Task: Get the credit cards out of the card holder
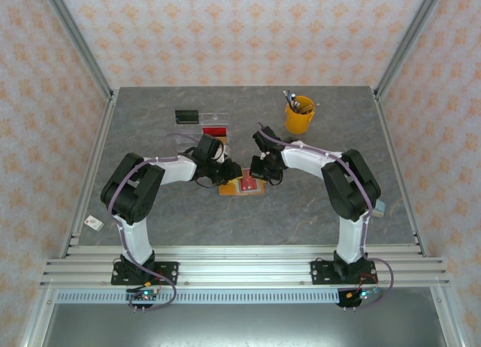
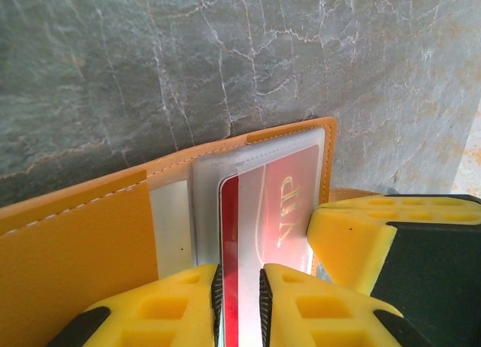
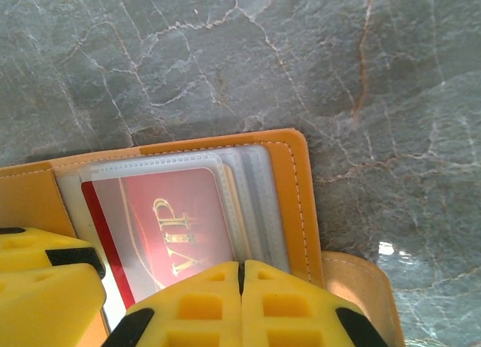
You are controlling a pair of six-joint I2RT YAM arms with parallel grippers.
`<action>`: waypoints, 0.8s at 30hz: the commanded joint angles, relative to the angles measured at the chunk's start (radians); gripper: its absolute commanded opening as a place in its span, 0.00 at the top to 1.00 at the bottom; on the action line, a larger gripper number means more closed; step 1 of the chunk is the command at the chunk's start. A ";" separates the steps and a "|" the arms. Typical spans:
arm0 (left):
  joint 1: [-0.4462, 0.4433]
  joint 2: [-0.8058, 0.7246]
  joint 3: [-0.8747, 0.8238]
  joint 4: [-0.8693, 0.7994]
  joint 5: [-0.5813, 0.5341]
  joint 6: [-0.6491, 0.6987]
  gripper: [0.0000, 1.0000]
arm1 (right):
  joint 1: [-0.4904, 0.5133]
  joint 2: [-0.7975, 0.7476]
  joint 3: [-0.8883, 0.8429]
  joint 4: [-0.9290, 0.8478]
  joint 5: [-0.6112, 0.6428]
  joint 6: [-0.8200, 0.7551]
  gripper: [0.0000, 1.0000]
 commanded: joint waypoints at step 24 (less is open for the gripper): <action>-0.002 0.021 0.027 -0.136 -0.091 0.086 0.78 | -0.004 0.051 -0.048 0.001 -0.040 -0.018 0.96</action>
